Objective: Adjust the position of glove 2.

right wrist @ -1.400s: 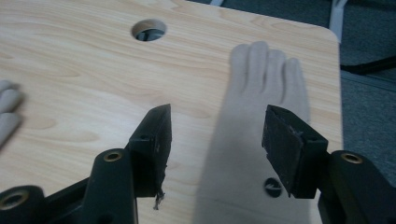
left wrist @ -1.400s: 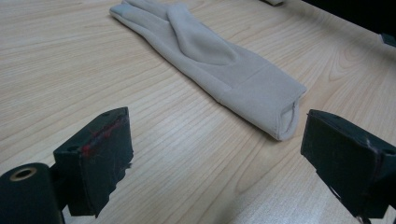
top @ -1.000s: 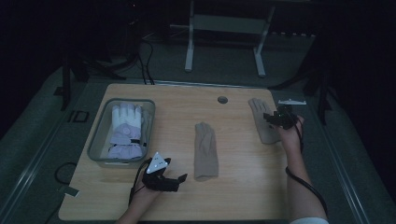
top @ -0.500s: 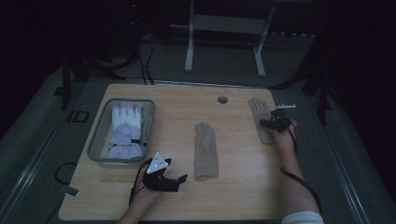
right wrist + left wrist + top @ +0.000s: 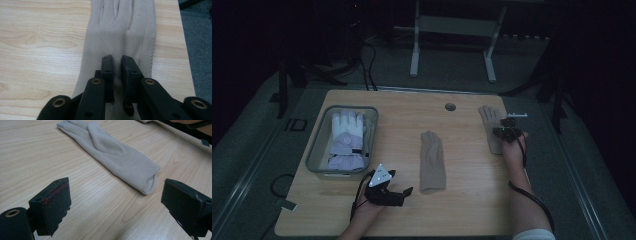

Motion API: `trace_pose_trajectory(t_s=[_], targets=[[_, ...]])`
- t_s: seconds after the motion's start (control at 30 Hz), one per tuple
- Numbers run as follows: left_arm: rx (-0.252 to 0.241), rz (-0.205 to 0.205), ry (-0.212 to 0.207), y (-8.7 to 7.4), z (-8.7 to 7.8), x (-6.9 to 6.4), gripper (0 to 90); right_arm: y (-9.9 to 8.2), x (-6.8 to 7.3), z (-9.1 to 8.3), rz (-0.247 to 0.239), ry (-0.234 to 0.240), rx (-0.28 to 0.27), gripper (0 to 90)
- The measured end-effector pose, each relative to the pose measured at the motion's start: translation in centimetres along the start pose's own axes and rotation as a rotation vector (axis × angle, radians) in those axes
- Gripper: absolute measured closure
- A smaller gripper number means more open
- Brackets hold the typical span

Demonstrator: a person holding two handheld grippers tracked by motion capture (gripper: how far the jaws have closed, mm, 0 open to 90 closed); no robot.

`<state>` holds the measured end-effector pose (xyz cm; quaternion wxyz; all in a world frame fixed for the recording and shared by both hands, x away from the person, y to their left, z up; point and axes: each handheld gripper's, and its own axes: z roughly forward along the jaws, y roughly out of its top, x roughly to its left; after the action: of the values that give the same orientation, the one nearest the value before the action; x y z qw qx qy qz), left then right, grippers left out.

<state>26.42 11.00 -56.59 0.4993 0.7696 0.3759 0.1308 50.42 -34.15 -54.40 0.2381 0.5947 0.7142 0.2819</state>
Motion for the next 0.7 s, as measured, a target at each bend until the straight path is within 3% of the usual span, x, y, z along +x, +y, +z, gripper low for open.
trace_pose_trajectory(t_s=[0.2, 0.47, 0.6, 0.7], targets=[[-0.006, -0.009, 0.006, 0.0, 0.0, 0.2, 9.5, 0.4, 0.6, -1.3, 0.036, 0.002, -0.031, 82.6], [-0.003, -0.004, 0.01, 0.0, 0.0, 0.1, 9.5, 0.9, 2.3, -4.5, 0.067, 0.034, -0.103, 82.7], [-0.005, -0.005, 0.012, 0.1, -0.1, 0.1, 9.5, 0.8, 3.6, -6.6, 0.067, 0.045, -0.15, 82.8], [-0.006, -0.004, 0.013, 0.1, -0.1, 0.1, 9.5, 0.6, 4.7, -8.2, 0.039, 0.045, -0.184, 82.8]])
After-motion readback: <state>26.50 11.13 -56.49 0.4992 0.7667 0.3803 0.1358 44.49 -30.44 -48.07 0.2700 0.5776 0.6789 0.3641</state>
